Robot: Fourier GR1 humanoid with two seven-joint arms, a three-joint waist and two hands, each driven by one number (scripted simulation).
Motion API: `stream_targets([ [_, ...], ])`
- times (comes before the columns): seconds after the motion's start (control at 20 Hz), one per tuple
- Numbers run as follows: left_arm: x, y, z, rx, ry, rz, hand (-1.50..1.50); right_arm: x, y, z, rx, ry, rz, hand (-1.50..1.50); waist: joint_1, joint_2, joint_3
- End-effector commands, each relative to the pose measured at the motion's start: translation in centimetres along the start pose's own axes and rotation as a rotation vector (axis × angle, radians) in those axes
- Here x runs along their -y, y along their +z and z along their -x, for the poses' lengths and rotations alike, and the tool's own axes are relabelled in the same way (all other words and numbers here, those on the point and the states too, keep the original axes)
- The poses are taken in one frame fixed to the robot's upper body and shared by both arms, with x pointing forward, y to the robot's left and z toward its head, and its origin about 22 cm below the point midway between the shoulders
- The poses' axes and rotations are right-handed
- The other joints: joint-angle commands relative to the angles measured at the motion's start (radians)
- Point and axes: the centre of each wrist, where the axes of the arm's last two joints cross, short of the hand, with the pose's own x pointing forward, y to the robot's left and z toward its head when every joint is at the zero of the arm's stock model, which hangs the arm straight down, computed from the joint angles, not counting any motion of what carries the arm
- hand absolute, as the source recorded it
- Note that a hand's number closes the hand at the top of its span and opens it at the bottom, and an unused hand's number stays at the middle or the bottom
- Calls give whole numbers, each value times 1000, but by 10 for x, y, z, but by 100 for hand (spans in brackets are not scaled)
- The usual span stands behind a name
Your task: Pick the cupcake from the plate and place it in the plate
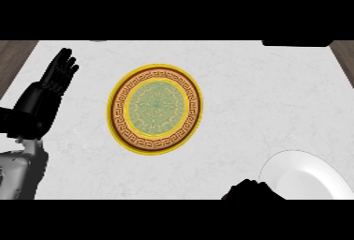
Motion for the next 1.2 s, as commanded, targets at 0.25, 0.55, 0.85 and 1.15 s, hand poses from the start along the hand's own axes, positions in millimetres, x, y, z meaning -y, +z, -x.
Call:
stream_targets([
  [0.25, 1, -11, -12, 31, -3, 21, 0, -13, -39, -40, -107, -227, -9, 150, 39, 16, 0],
  [0.55, 9, -14, -10, 30, 17, 41, 0, -31, -49, -35, -156, -207, -61, 150, 57, 24, -2],
  [0.85, 14, -14, -13, 49, 10, 59, 0, -56, -92, -37, -203, -145, -41, 150, 80, 22, 0],
  [1.15, 19, -23, -21, 44, 28, 82, 0, -92, -153, -41, -284, -152, -70, 150, 85, 26, 4],
])
